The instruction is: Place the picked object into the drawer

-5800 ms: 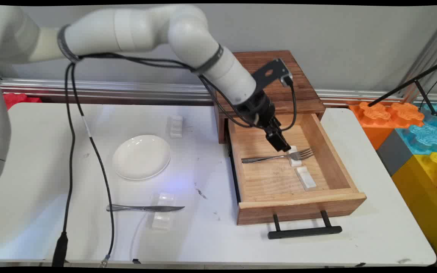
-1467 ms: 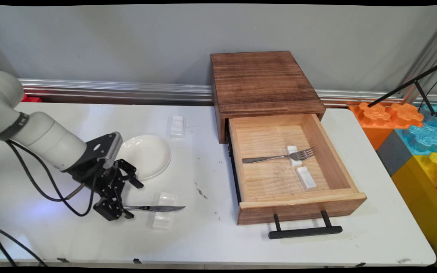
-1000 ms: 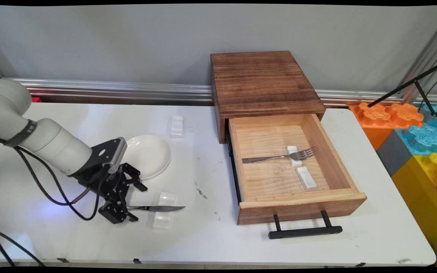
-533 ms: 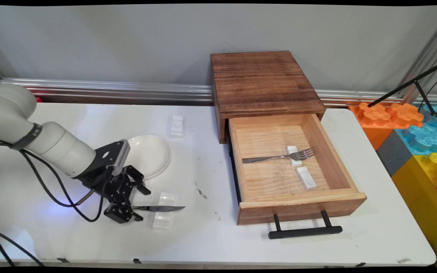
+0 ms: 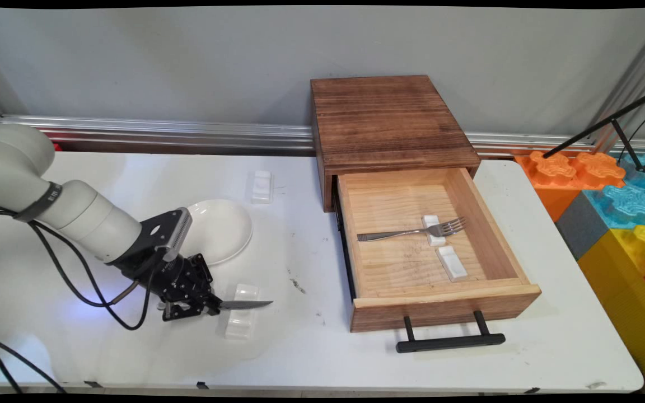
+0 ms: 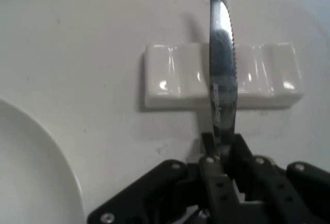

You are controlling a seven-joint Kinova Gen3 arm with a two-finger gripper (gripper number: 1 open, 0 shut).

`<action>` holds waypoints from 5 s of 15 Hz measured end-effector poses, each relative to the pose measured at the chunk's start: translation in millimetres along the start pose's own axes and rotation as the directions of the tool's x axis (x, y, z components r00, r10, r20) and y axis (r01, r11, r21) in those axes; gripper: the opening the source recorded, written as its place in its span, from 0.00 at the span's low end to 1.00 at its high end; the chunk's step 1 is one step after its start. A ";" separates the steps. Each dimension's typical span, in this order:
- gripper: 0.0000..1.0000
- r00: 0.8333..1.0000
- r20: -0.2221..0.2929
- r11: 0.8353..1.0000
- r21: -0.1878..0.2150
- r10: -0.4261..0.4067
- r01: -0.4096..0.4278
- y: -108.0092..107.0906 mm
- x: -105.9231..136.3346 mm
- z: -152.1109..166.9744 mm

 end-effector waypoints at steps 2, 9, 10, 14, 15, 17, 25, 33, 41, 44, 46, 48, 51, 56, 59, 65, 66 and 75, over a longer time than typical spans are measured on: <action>0.00 1.000 0.000 1.000 -0.005 0.003 -0.003 1.2 0.3 -2.6; 0.00 1.000 -0.008 1.000 -0.007 0.002 -0.002 -0.3 6.7 -22.5; 0.00 1.000 -0.009 1.000 -0.006 -0.001 0.001 -0.8 7.9 -26.6; 0.00 1.000 -0.019 1.000 0.005 -0.014 0.014 -4.2 17.2 -45.8; 0.00 1.000 -0.024 1.000 0.006 -0.016 0.016 -5.3 21.3 -51.6; 0.00 0.999 -0.034 1.000 0.009 -0.019 0.019 -8.4 29.8 -63.1; 0.00 0.996 -0.087 0.999 0.020 -0.033 0.035 -20.3 76.6 -96.3; 0.00 0.988 -0.128 0.996 0.015 -0.081 0.083 -30.2 140.7 -100.4; 0.00 0.980 -0.146 0.991 -0.008 -0.134 0.135 -37.2 220.8 -73.6; 0.00 0.979 -0.142 0.989 -0.009 -0.150 0.150 -41.4 250.3 -61.7; 0.00 0.978 -0.139 0.988 -0.010 -0.156 0.156 -43.7 264.1 -55.3; 0.00 0.977 -0.136 0.987 -0.011 -0.162 0.162 -46.5 279.3 -47.6; 0.00 0.978 -0.132 0.986 -0.009 -0.164 0.164 -51.3 300.1 -35.8; 0.00 0.981 -0.126 0.989 -0.002 -0.148 0.149 -58.6 329.2 -14.0; 0.00 0.984 -0.128 0.992 0.005 -0.126 0.128 -61.1 343.9 0.0; 0.00 0.987 -0.129 0.995 0.023 -0.097 0.100 -61.8 366.6 25.0; 0.00 0.987 -0.128 0.995 0.026 -0.093 0.097 -61.5 369.5 29.4; 0.00 0.989 -0.127 0.995 0.046 -0.080 0.087 -56.7 376.7 64.6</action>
